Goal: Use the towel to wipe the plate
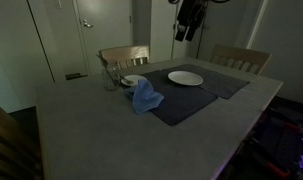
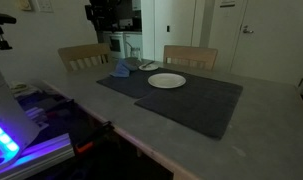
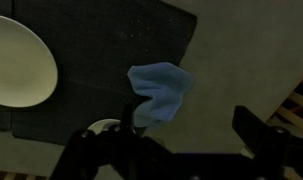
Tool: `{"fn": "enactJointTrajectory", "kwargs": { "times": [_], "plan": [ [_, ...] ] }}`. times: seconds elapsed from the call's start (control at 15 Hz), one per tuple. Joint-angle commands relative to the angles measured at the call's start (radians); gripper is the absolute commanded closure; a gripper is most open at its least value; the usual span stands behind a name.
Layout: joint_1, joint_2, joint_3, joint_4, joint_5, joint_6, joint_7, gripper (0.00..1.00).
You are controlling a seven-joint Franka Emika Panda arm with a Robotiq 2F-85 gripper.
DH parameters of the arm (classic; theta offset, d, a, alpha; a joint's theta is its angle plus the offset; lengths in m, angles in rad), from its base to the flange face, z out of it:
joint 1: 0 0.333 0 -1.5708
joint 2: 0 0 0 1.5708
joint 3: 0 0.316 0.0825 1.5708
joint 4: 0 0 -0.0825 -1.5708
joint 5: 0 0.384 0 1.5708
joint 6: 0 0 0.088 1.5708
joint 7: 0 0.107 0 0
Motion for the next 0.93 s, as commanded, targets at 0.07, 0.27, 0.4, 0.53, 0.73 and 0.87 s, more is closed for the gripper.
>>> {"fn": "enactJointTrajectory", "kwargs": {
  "times": [0.07,0.27,0.4,0.53,0.73,0.87],
  "plan": [
    [0.018,0.189,0.003,0.112,0.074,0.057,-0.094,0.0],
    [0.008,0.316,0.029,0.187,0.09,0.072,-0.125,0.0],
    [-0.006,0.395,0.048,0.236,0.081,0.071,-0.134,0.0],
    [-0.021,0.467,0.065,0.285,0.072,0.064,-0.134,0.0],
    [-0.037,0.562,0.084,0.346,0.046,0.067,-0.116,0.0],
    [-0.041,0.524,0.094,0.31,0.04,0.063,-0.085,0.0]
  ]
}}
